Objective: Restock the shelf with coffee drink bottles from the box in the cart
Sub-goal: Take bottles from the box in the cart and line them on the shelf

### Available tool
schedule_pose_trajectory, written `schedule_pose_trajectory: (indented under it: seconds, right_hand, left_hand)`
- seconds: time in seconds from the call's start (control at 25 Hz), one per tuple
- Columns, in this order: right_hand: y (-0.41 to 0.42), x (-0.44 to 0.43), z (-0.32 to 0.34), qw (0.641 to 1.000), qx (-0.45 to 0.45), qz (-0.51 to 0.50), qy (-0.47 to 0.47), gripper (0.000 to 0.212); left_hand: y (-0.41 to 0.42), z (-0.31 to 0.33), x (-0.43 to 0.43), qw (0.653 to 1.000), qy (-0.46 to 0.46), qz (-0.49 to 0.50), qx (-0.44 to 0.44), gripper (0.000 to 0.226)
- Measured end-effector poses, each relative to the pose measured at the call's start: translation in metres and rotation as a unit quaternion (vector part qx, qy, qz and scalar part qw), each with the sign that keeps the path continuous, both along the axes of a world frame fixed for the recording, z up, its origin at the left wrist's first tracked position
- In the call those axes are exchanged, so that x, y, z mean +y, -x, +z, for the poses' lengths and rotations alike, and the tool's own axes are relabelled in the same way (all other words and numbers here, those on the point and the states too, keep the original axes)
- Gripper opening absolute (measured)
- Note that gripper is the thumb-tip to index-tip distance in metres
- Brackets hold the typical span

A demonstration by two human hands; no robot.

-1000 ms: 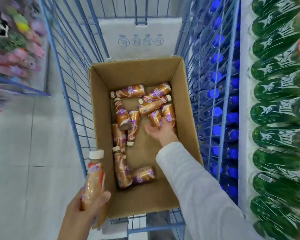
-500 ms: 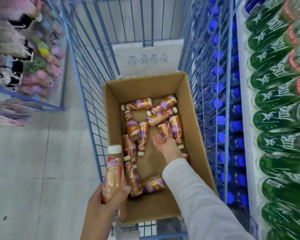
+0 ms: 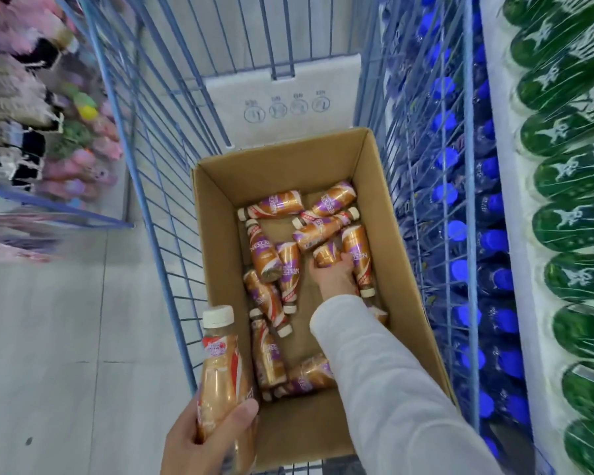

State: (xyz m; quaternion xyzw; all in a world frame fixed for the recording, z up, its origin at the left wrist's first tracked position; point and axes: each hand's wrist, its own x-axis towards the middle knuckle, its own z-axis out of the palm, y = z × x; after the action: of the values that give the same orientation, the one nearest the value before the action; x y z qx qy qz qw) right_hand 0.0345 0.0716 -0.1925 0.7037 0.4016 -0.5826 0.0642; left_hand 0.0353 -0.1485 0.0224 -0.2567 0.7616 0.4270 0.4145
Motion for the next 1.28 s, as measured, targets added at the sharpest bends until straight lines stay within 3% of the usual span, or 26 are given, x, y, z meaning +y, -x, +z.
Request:
schedule_pose_trajectory:
  seconds: [0.16, 0.28, 0.36, 0.44, 0.6, 0.8, 0.92, 1.04, 1.2, 1.28]
  right_hand:
    - [-0.005, -0.026, 0.057, 0.971, 0.092, -0.215, 0.043, 0.058]
    - [-0.027, -0.038, 0.110, 0.963, 0.166, -0.176, 0.116, 0.027]
    - [-0.050, -0.053, 0.144, 0.936, 0.238, -0.204, 0.160, 0.019]
    - [-0.074, -0.059, 0.180, 0.939, 0.257, -0.192, 0.125, 0.026]
    - [-0.117, -0.061, 0.248, 0.954, 0.285, -0.064, 0.061, 0.078]
    - [-0.171, -0.064, 0.342, 0.949, 0.316, 0.009, -0.005, 0.056]
    - [-0.209, -0.080, 0.382, 0.947, 0.315, 0.004, -0.068, 0.060]
    - [-0.245, -0.104, 0.400, 0.943, 0.302, -0.049, -0.128, 0.062]
    - [-0.299, -0.154, 0.412, 0.926, 0.293, -0.156, -0.181, 0.046]
    - [-0.329, -0.179, 0.423, 0.910, 0.297, -0.203, -0.205, 0.043]
  left_hand:
    - [0.000, 0.015, 0.007, 1.000, -0.026, 0.007, -0.001, 0.048]
    - [-0.004, 0.031, 0.014, 0.999, -0.044, 0.005, 0.018, 0.040]
    - [-0.011, 0.048, 0.016, 0.997, -0.069, 0.000, 0.032, 0.042]
    - [-0.021, 0.067, 0.017, 0.993, -0.099, -0.017, 0.054, 0.042]
    - [-0.043, 0.108, 0.022, 0.984, -0.155, -0.023, 0.082, 0.046]
    - [-0.074, 0.151, 0.031, 0.974, -0.191, -0.080, 0.089, 0.053]
    - [-0.094, 0.171, 0.031, 0.960, -0.234, -0.122, 0.091, 0.042]
    - [-0.119, 0.188, 0.027, 0.938, -0.268, -0.197, 0.096, 0.047]
    - [-0.157, 0.207, 0.014, 0.904, -0.279, -0.301, 0.119, 0.058]
    - [-0.180, 0.216, 0.008, 0.886, -0.298, -0.337, 0.110, 0.047]
